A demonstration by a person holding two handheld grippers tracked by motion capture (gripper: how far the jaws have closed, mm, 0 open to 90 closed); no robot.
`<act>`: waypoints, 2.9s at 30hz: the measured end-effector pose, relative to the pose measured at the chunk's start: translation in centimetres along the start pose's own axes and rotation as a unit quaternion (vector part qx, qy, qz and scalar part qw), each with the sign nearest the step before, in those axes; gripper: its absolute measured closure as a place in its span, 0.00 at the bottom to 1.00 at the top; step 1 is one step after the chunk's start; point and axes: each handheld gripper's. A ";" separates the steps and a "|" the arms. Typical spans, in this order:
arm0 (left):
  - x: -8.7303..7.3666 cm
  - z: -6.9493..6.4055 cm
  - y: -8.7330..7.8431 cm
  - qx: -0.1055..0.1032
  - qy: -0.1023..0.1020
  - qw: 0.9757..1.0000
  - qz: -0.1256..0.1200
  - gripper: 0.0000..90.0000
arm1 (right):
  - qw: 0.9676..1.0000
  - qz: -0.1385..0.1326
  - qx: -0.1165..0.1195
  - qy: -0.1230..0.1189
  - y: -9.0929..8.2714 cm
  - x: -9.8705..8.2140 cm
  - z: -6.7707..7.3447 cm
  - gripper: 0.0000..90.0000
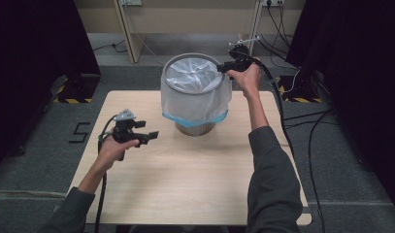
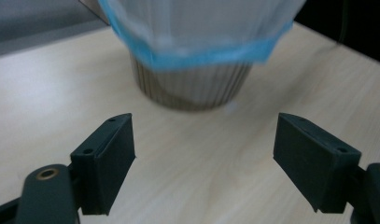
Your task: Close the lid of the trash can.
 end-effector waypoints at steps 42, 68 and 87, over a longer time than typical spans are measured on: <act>14.3 3.5 2.6 0.064 -0.016 0.996 -0.060 0.23 | 1.000 -0.012 0.009 0.018 0.4 -1.3 -0.5 0.44; 13.9 1.7 0.5 0.051 0.000 0.996 -0.078 0.22 | 0.997 -0.068 -0.015 0.041 -3.1 -1.3 -2.4 0.39; 6.7 -2.7 -2.2 0.023 0.048 0.996 -0.075 0.20 | 0.997 -0.072 -0.023 0.032 -6.6 -10.1 -3.7 0.33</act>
Point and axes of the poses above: each handheld gripper's, and its own axes: y roughly forward along the jaws, x roughly out of its top, z roughly to its left, and after that the axes turned 13 degrees about -x, right-handed
